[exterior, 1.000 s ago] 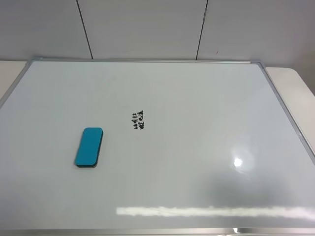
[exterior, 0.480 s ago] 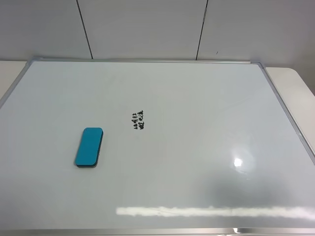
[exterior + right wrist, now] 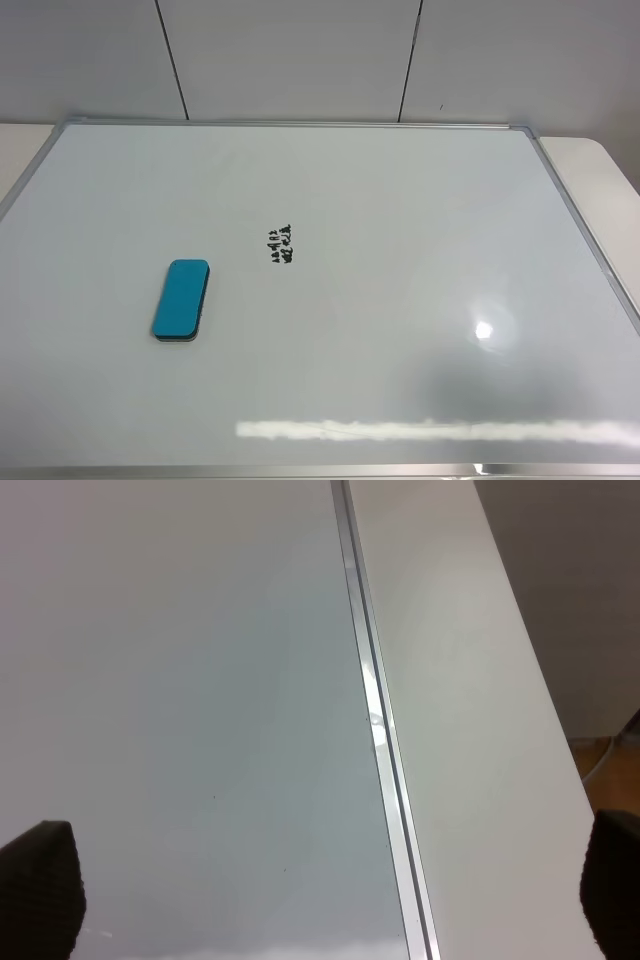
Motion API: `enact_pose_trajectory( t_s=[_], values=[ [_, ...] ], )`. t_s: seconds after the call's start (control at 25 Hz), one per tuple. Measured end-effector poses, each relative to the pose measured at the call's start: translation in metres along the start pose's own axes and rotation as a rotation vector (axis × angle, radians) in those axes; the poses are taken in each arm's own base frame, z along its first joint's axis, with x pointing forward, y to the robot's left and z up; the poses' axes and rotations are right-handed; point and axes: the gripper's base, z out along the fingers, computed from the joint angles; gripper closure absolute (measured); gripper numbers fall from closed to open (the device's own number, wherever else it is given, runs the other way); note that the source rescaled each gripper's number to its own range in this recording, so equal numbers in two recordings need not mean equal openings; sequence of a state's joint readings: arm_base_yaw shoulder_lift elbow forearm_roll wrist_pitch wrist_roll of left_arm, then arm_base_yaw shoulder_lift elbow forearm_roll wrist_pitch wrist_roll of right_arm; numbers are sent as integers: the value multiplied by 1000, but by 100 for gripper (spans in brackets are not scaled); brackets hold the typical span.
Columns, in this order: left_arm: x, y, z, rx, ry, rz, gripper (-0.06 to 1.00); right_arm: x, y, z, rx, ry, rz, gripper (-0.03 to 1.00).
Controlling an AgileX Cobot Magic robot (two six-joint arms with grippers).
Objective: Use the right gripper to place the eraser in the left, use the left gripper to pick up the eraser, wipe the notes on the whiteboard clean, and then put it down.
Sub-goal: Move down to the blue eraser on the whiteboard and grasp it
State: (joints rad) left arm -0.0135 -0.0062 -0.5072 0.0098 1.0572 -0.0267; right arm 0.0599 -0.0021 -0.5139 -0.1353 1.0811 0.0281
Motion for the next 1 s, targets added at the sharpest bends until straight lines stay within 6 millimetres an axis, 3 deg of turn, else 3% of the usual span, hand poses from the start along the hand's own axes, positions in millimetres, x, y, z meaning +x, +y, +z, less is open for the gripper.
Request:
enact_pose_trajectory(
  t_s=[1.0],
  values=[
    [0,0,0,0,0,1,31,0,0,0,0,0,0,-3]
  ],
)
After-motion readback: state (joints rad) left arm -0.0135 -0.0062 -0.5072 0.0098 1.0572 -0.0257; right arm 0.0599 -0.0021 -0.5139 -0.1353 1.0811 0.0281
